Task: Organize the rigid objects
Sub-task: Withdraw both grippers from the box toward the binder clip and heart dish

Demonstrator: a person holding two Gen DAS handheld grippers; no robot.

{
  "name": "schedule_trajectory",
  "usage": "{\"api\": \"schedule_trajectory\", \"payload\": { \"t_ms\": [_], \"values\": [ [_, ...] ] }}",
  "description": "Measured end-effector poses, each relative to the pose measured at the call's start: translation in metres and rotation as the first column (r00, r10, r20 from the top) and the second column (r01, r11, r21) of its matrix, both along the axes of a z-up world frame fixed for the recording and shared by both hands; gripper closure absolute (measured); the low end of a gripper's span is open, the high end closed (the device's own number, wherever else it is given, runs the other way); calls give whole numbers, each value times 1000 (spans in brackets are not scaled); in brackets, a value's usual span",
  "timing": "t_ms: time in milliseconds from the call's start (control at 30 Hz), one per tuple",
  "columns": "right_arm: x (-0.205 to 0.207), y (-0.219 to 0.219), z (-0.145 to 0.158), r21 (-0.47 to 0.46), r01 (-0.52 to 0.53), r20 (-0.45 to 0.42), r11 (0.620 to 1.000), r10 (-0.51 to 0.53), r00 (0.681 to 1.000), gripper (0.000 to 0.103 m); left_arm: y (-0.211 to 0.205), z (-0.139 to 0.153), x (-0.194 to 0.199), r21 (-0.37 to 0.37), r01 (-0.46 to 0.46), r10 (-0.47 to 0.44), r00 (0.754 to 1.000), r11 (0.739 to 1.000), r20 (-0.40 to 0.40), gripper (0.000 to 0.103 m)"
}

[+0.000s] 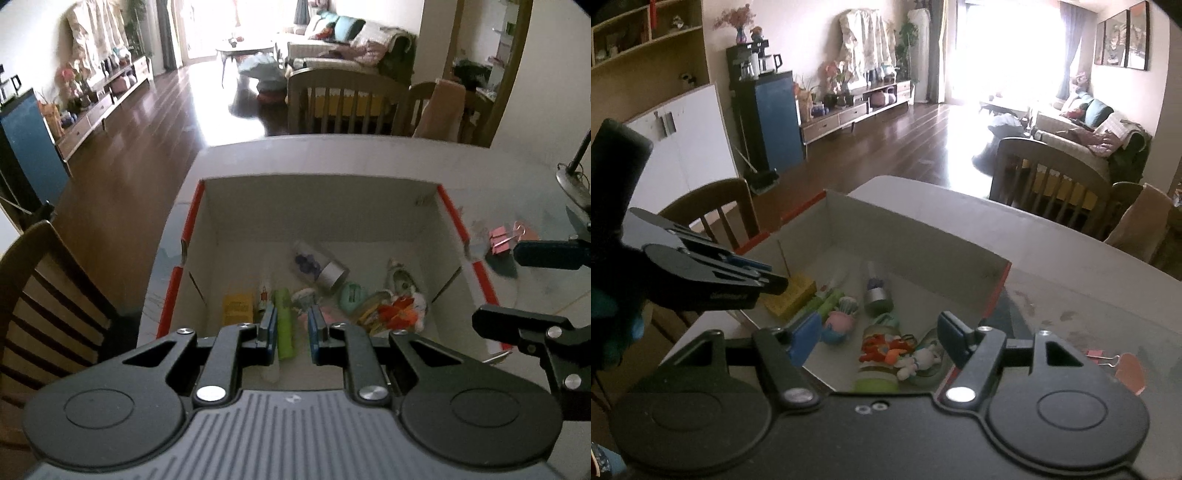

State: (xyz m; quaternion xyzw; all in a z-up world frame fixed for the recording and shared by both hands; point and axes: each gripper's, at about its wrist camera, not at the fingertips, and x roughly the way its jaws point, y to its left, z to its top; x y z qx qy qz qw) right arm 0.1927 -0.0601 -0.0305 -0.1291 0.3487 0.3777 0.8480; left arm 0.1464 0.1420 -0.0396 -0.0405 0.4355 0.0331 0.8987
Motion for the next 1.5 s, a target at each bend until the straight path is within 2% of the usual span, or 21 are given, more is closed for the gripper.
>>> {"api": "schedule_trajectory", "payload": {
  "t_ms": [300, 600, 700, 767, 800, 1033, 1167, 1267, 1500],
  "values": [
    [-6, -34, 16, 81, 22, -11, 996, -21, 1000, 24, -22, 28, -20, -23, 13, -11, 997, 1000, 81, 87],
    [-11, -78, 29, 119, 52, -10, 992, -51, 999, 20, -55, 44, -26, -40, 52, -47, 992, 998, 119, 85],
    [-14, -94, 28, 120, 67, -4, 991, -67, 998, 18, -69, 46, -27, -44, 64, -57, 989, 997, 134, 69],
    [-14, -108, 27, 121, 76, -3, 990, -76, 997, 17, -78, 47, -26, -50, 70, -62, 987, 996, 145, 44],
    [-15, -114, 25, 120, 82, -5, 989, -82, 997, 17, -83, 47, -26, -51, 71, -63, 986, 996, 152, 40],
    [-5, -164, 14, 123, 143, -28, 982, -141, 990, 11, -123, 44, -15, -55, 107, -97, 983, 993, 154, 39],
    [7, -190, 9, 117, 177, -18, 977, -177, 984, 8, -147, 41, -3, -58, 124, -113, 980, 991, 167, 23],
    [20, -211, 4, 118, 199, -5, 973, -200, 980, 3, -166, 38, 8, -69, 136, -122, 978, 988, 172, 22],
    [55, -248, -12, 74, 242, 8, 967, -244, 970, 3, -204, 20, 43, -90, 150, -136, 980, 985, 146, 22]
  ]
}}
